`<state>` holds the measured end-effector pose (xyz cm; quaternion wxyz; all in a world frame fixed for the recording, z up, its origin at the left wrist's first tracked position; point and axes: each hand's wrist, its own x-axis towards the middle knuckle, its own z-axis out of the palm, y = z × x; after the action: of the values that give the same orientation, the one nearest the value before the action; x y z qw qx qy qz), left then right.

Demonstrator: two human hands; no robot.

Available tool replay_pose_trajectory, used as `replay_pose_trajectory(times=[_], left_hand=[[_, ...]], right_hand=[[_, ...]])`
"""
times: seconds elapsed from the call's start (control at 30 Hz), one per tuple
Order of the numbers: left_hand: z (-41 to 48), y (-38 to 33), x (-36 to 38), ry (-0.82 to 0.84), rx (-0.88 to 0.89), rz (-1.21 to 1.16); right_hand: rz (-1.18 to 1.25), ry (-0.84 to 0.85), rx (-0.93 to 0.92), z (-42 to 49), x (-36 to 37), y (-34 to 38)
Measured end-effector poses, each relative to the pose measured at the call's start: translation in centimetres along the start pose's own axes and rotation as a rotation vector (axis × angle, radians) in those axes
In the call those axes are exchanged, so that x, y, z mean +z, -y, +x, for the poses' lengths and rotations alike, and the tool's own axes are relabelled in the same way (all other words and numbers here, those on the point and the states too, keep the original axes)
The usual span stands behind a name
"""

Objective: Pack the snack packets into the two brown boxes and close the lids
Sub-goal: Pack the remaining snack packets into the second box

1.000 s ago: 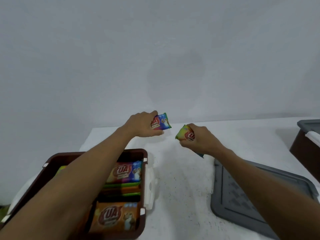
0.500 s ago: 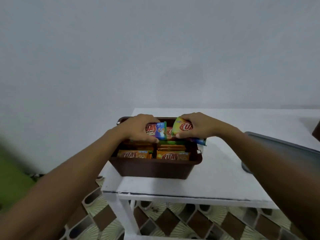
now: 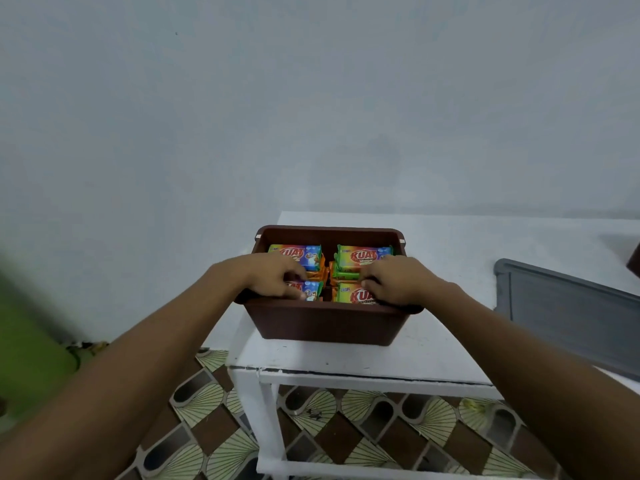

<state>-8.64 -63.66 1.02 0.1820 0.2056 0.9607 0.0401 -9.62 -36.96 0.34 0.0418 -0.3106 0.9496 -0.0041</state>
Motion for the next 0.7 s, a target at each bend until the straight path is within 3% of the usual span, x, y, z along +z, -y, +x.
replay_pose_trajectory(times=[0.23, 0.7], left_hand=[[0.1, 0.8, 1.7, -0.241, 0.070, -0.058], [4.4, -4.2, 0.3, -0.288, 0.106, -0.052]], right_hand=[[-0.006, -0.037, 0.057, 0.4, 0.8, -0.6], [0.041, -0.047, 0.097, -0.7, 0.2, -7.2]])
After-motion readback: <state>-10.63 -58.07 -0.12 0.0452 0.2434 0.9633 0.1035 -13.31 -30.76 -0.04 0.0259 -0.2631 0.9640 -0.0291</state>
